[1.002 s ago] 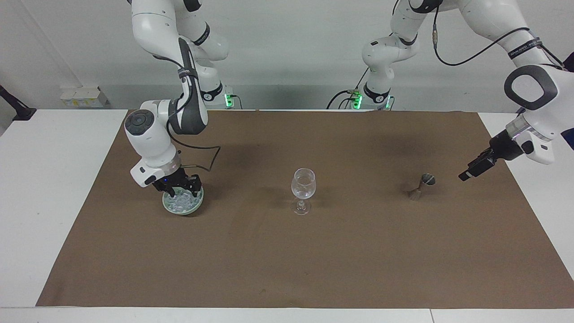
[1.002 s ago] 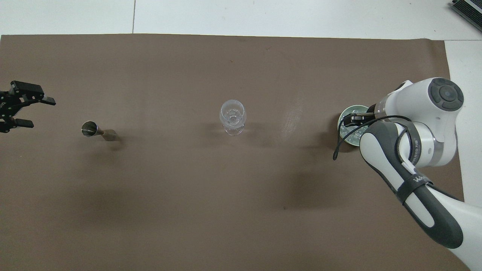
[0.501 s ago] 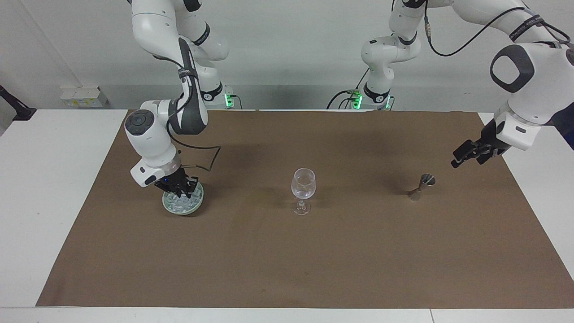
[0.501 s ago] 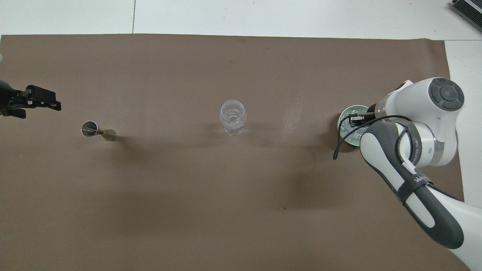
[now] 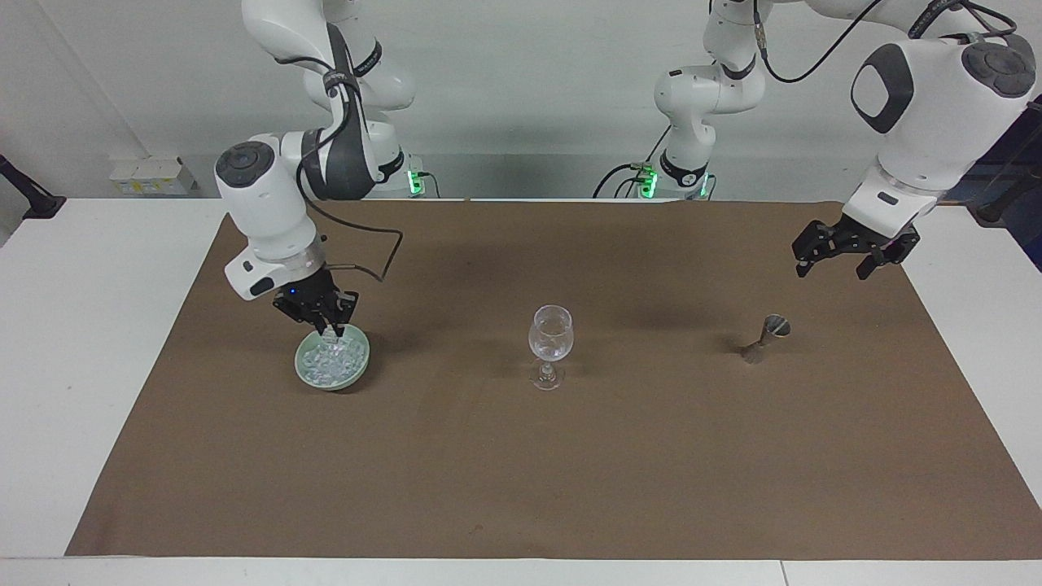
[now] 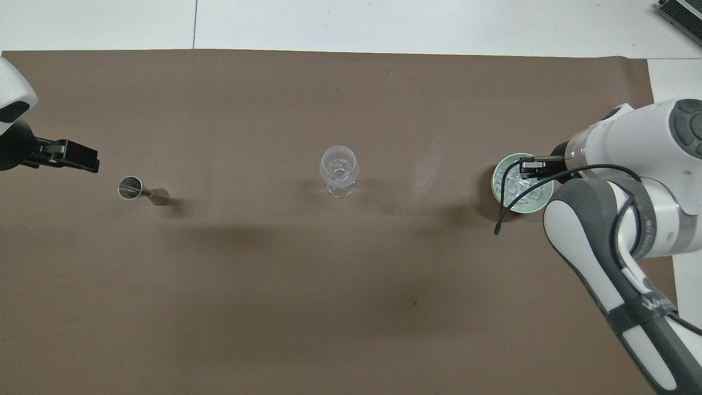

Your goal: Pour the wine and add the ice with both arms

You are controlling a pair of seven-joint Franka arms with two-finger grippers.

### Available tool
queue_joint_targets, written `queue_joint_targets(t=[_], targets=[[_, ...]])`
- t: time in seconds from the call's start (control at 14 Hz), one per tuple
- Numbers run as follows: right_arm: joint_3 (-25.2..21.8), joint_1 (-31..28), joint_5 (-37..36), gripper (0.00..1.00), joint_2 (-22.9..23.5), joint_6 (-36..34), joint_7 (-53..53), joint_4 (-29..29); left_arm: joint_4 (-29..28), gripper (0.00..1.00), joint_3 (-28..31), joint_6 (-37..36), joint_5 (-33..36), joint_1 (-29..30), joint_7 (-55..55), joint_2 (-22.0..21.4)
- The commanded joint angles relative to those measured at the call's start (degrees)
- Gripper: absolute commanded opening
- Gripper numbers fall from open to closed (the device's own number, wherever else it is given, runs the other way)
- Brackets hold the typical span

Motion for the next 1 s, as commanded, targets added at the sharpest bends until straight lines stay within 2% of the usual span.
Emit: queue_joint_targets(t=[0.0, 0.21, 0.36, 0.5, 0.64, 0.93], targets=[[0.43, 2.59, 0.41, 0.00, -3.71, -4.99, 4.17, 1.76, -0.49, 1.00, 0.49, -1.50, 0.81, -0.81, 1.25, -3.04], [2.35, 7.25, 0.32, 0.00, -4.08, -9.39, 13.73, 5.80, 1.87, 1.00, -0.12, -5.96, 0.63, -0.81, 0.99, -4.19], [2.80, 10.50, 0.41, 0.00, -3.64, -8.79, 17.80, 6.52, 4.68, 1.00, -0.04, -9.93, -0.50, -0.81, 0.55, -4.11], [2.89, 13.22, 0.93, 0.00, -2.94, -8.87, 19.21, 8.79, 4.00, 1.00, 0.05, -9.24, -1.48, -0.55, 1.16, -4.10], [2.89, 15.95, 3.57, 0.00, -1.36, -9.14, 20.44, 12.04, 1.71, 1.00, -0.04, -9.41, -1.57, -0.38, 1.25, -4.37], [2.89, 21.31, 2.61, 0.00, 4.61, -9.40, 25.44, 18.19, 2.23, 1.00, 0.49, -9.50, -1.65, 0.06, 3.09, -4.28]])
